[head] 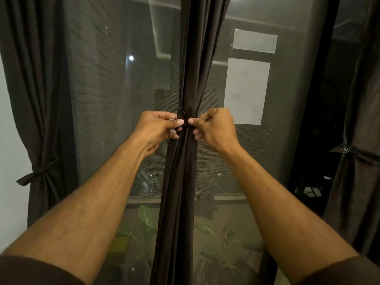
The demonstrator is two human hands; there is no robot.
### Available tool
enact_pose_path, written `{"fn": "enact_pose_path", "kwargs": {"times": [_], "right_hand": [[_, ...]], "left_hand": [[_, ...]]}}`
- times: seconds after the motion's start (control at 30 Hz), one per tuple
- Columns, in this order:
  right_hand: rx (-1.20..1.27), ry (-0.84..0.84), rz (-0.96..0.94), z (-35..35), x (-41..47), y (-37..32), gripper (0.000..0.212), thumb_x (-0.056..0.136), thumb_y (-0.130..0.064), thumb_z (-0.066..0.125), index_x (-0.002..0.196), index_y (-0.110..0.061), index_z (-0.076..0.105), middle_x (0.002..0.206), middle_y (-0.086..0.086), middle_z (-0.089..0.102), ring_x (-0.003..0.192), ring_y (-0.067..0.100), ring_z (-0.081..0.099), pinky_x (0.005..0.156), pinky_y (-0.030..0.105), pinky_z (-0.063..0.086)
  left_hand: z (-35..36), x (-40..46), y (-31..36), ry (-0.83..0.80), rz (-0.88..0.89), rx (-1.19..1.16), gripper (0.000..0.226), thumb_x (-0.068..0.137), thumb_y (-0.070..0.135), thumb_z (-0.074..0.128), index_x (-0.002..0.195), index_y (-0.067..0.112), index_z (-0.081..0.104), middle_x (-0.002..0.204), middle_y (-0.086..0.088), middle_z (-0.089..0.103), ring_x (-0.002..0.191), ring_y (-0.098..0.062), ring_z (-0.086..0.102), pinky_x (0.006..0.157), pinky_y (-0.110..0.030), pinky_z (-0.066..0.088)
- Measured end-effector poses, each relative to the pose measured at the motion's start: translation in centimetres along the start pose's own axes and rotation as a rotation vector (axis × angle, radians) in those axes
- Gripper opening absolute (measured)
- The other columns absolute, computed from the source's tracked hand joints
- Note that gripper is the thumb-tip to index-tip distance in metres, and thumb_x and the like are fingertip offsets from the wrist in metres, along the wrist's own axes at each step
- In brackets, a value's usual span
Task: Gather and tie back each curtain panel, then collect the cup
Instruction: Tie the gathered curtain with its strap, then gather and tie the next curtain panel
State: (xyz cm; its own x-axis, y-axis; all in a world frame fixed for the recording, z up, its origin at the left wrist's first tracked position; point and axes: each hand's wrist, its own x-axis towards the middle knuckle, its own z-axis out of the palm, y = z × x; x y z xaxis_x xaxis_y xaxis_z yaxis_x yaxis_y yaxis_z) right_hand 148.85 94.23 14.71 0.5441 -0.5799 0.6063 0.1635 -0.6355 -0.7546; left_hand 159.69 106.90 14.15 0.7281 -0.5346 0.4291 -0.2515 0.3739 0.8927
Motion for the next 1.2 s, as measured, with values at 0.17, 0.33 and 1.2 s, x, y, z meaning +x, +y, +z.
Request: {"fn": "enact_pose_path", "kwargs": {"times": [0.17,0.33,1.2], "right_hand": [[-0.088,0.040,-0.030,-1.3,0.5,0.0,0.008,0.095,-0.011,0.073,0.089,-0.007,0.073,0.076,0.005,0.074,0.063,0.011,0.070,0.054,0.023,0.056],[-0.121,0.176,-0.030,-3.3,1.2,0.4,0.014,0.092,-0.017,0.077,0.081,-0.012,0.072,0.070,0.005,0.075,0.069,0.021,0.075,0.066,0.042,0.065],[-0.309,0.196,-0.130,-26.0,-0.5,12.9,0.030,0.089,-0.043,0.077,0.105,-0.019,0.071,0.080,-0.012,0.068,0.073,0.000,0.065,0.067,0.021,0.052]], "left_hand": [[0.1,-0.4,0.4,-0.010,0.040,0.094,0.014,0.082,-0.011,0.075,0.092,-0.002,0.071,0.083,-0.017,0.072,0.064,-0.018,0.074,0.052,-0.025,0.060],[-0.2,-0.4,0.7,0.025,0.050,0.114,0.010,0.084,-0.009,0.075,0.090,-0.001,0.075,0.085,-0.020,0.074,0.065,-0.020,0.075,0.056,-0.029,0.063],[28.2,-3.0,-10.7,-0.007,0.322,0.339,0.025,0.084,0.040,0.082,0.093,0.019,0.071,0.090,0.005,0.074,0.083,-0.010,0.073,0.078,-0.043,0.062]]}}
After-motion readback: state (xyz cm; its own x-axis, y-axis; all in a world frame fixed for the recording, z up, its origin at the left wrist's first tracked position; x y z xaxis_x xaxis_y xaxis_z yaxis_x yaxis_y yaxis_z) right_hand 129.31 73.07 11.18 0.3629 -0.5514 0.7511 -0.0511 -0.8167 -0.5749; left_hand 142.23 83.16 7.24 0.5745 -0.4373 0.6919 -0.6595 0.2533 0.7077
